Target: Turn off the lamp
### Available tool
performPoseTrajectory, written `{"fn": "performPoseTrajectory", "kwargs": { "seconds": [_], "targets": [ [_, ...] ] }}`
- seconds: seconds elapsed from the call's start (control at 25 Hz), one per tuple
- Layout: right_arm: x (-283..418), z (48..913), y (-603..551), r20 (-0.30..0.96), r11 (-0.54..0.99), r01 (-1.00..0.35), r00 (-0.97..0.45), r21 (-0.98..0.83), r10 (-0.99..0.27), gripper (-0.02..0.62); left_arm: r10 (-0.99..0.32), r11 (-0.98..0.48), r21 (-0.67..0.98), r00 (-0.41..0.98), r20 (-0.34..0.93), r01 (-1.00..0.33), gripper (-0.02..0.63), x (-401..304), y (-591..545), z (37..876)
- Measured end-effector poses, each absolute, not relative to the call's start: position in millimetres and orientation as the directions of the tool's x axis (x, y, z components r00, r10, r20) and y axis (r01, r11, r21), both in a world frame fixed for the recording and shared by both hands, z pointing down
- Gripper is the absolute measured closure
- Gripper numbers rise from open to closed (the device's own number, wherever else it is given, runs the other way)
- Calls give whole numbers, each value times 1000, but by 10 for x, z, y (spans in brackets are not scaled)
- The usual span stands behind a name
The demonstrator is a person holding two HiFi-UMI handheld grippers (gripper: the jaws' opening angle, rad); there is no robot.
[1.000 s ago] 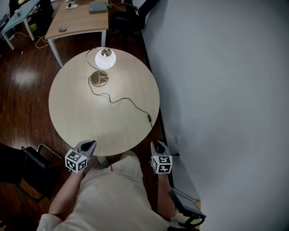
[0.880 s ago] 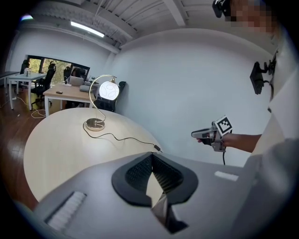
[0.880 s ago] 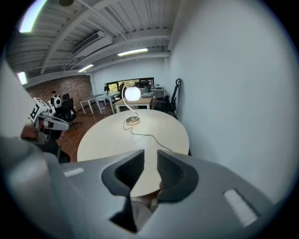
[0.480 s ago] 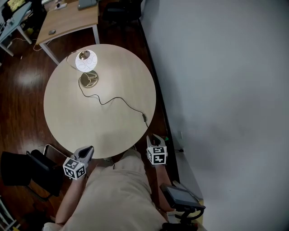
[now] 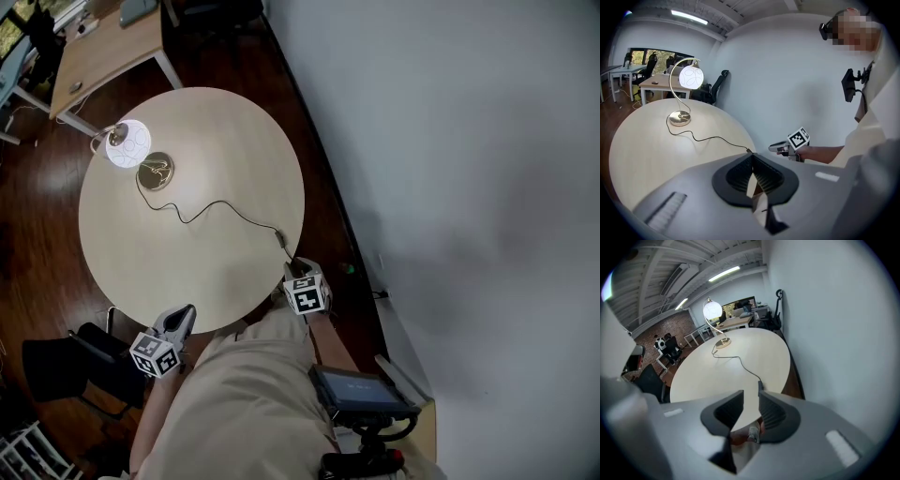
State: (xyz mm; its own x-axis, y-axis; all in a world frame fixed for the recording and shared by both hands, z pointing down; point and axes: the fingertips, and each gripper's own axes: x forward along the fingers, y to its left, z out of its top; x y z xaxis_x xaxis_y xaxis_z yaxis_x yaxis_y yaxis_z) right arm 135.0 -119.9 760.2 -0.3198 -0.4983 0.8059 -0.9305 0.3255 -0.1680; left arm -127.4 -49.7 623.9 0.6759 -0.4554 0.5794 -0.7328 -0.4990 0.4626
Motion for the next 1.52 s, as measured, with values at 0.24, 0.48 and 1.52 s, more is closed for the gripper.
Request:
{"fn": "performPoseTrajectory", "kwargs": {
  "seconds": [0.24, 0.48, 1.52],
  "targets": [
    [1356, 7902, -1380, 856, 369, -914, -322, -169, -405, 476, -444, -470, 466, 657, 609, -750, 620, -1114, -581, 6360],
    [1422, 8205, -1417, 875, 387, -899, -346, -206, -338, 463, -418, -457, 481, 658, 626, -748, 620, -936, -633, 6448],
    [1087, 9006, -1858, 877, 445, -886, -314, -133, -363, 472, -452, -263, 509, 570, 686, -820, 620, -1185, -434, 6651]
  ]
}}
